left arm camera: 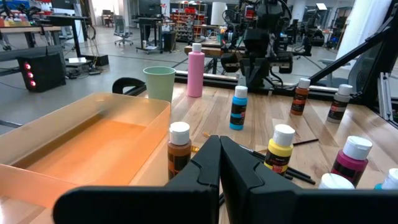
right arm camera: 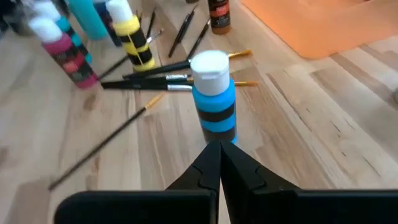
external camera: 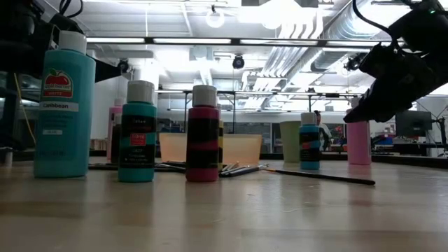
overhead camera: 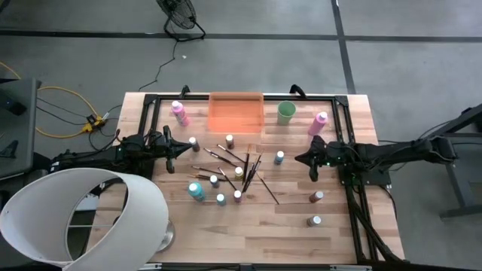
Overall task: Pick & Place Paint Supplies
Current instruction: Put the small blue paint bottle into the orange bin
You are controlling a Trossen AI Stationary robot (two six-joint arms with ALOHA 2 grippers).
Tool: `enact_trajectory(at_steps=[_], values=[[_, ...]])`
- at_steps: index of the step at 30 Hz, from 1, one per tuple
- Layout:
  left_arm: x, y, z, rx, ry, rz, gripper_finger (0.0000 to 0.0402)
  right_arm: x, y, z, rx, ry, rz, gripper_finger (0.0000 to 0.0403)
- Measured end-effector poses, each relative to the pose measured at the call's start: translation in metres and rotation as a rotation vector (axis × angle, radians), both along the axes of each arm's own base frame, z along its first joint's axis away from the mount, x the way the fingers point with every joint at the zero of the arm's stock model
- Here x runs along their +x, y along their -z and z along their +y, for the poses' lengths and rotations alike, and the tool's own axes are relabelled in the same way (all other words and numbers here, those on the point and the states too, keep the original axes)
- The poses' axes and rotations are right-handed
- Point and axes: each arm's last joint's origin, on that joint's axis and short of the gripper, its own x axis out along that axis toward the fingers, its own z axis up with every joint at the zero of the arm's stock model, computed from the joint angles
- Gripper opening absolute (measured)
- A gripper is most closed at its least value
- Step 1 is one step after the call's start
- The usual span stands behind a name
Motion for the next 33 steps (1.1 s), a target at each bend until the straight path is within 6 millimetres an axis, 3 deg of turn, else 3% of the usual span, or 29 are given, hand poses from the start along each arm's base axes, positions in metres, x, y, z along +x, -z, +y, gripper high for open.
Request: enact_trajectory(at_steps=[4,12,16,33], values=[[0.000,0.000,0.000,0.000,0.000,0.000,0.0000,0.005,0.003,0.003,0.003,-0.023,0.016,0.0042],[0.000,0.000,0.000,0.000,0.000,0.000,0.0000,0.017,0.009,0.005,-0.006,-0.026,0.018,0.0175],[0.000,0.000,0.000,0.000,0.000,0.000,0.0000,0.027,0.011,0.005,-0.026,-0.017,-0.017,0.0219],[0.000,0.000,0.000,0.000,0.000,0.000,0.0000,0.058,0.018,0.000,-0.044,0.056,-0.059,0.0231]])
